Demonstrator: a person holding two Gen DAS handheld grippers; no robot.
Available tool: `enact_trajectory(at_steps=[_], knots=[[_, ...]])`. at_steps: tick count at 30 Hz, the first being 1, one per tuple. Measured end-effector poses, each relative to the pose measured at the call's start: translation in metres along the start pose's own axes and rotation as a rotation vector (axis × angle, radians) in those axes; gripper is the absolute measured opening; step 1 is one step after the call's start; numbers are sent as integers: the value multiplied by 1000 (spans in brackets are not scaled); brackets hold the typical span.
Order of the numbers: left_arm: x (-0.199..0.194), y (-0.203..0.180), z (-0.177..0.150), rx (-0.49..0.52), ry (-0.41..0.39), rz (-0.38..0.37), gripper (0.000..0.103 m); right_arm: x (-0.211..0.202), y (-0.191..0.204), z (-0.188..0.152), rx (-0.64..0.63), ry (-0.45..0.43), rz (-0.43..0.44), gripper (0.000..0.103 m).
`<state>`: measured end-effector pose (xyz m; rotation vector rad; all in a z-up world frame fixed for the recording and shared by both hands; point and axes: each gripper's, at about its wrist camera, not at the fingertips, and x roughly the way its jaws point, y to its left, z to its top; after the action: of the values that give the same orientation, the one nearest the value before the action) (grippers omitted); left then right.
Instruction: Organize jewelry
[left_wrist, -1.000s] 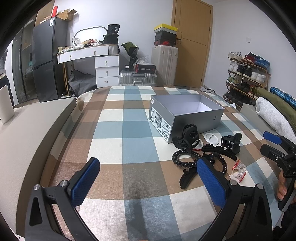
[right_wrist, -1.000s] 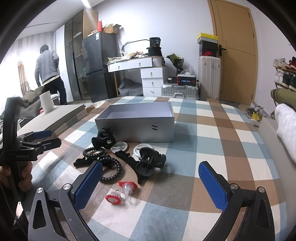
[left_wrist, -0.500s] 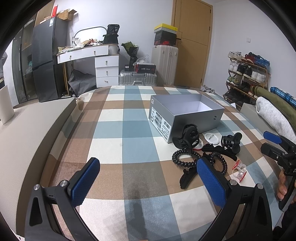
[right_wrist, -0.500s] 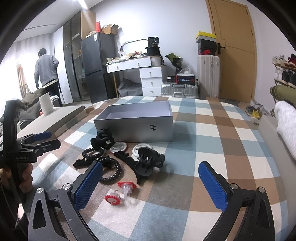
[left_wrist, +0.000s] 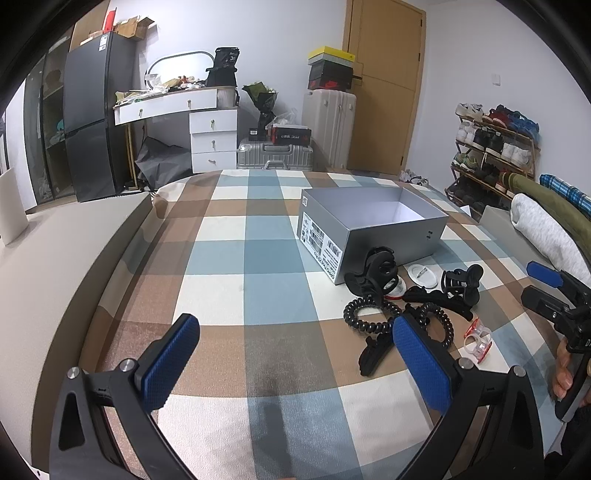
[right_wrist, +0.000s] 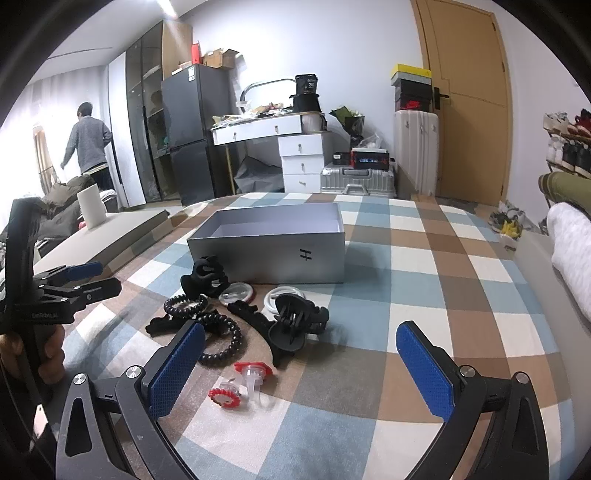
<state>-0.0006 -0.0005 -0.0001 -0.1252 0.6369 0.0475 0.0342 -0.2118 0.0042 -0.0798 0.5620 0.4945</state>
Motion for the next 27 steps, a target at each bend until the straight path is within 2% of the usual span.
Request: enact_trajectory(at_steps=[13,19,25,27], knots=[[2,2,0,-8,3,-10,102,0,-3,1,24,1,-15,103],[3,4,0,-16,15,-13,102,8,-7,1,38,39,1,103],[5,-4,1,21,26,-4,102,16,-14,0,69,76,-42,103],[8,-7,1,20,43,-11,102,20,-15,2,77,118,-42,103]])
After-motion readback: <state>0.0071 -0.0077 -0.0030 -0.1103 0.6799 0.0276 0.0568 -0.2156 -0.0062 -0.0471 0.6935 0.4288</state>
